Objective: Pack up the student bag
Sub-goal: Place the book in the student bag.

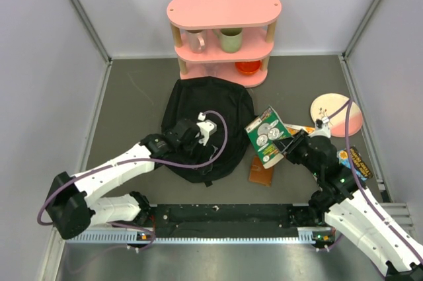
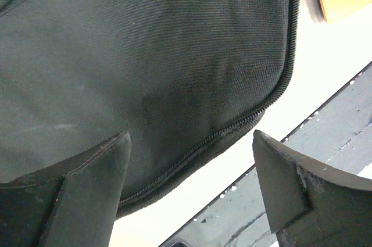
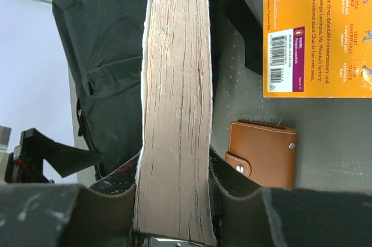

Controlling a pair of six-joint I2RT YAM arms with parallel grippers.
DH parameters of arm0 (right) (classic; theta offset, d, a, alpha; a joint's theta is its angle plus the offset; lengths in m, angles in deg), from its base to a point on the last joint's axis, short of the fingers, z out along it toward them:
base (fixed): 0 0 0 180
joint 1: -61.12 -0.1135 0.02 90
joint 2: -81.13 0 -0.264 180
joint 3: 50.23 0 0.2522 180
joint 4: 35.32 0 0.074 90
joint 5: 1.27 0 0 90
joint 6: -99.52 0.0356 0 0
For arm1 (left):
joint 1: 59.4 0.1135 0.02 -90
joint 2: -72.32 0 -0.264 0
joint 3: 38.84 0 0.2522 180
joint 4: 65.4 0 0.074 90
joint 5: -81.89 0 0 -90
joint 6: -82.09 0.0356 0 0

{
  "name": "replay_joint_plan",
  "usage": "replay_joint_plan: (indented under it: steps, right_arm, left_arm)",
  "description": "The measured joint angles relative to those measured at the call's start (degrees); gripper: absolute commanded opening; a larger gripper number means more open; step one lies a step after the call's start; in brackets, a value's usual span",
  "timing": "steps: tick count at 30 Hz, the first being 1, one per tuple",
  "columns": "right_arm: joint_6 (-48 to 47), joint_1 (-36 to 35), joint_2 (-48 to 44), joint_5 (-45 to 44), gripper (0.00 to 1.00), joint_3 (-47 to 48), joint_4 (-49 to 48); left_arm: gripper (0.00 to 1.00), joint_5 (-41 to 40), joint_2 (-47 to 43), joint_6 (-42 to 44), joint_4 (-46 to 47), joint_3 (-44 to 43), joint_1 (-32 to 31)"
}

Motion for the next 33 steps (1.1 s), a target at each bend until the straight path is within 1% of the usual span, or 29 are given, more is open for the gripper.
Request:
replay_joint_plan:
  steps: [4, 5, 7, 8, 10, 15, 16, 18, 19, 26, 33]
  right_arm:
    - [0.0, 0.0, 0.0, 0.2, 0.00, 0.0, 0.2]
    - [0.0, 0.0, 0.0, 0.2, 0.00, 0.0, 0.3]
    - [0.0, 0.0, 0.0, 0.3, 0.00, 0.0, 0.4]
    - [0.0, 0.0, 0.0, 0.4, 0.00, 0.0, 0.5]
    - [-0.1, 0.0, 0.0, 0.5, 0.00, 0.0, 0.5]
    - [-0.1, 0.0, 0.0, 0.8, 0.00, 0.0, 0.7]
    - [-0.3, 0.0, 0.0, 0.9, 0.00, 0.0, 0.8]
    - [-0.5, 0.0, 0.0, 1.0, 0.00, 0.0, 1.0]
    - [-0.5, 0.0, 0.1, 1.1, 0.00, 0.0, 1.1]
    - [-1.4, 0.0, 0.3, 1.3, 0.00, 0.3, 1.7]
    - [-5.0, 0.0, -2.4, -1.2, 0.00, 5.7, 8.3]
  left_arm:
    - [0.68, 1.2, 4.0, 1.3, -0.3, -0.9, 0.0]
    - [0.61, 1.4, 4.8, 1.5, -0.3, -1.1, 0.0]
    - [0.53, 1.8, 5.9, 1.7, -0.3, -1.5, 0.0]
    - [0.44, 2.0, 6.1, 1.9, -0.3, -1.6, 0.0]
    - [0.34, 2.6, 6.3, 2.0, 0.0, -1.9, 0.0]
    - [0.20, 2.8, 6.3, 1.9, 0.2, -3.1, 0.0]
    - [0.12, 2.9, 6.3, 1.9, 0.3, -3.2, 0.0]
    - [0.05, 3.1, 6.3, 1.7, 0.3, -3.5, 0.0]
    - [0.00, 3.2, 6.2, 1.7, 0.6, -3.6, 0.0]
    - [0.00, 2.8, 5.3, 0.3, 1.5, -4.0, 0.0]
    - [0.00, 1.1, 3.7, -4.5, 2.4, -8.2, 0.1]
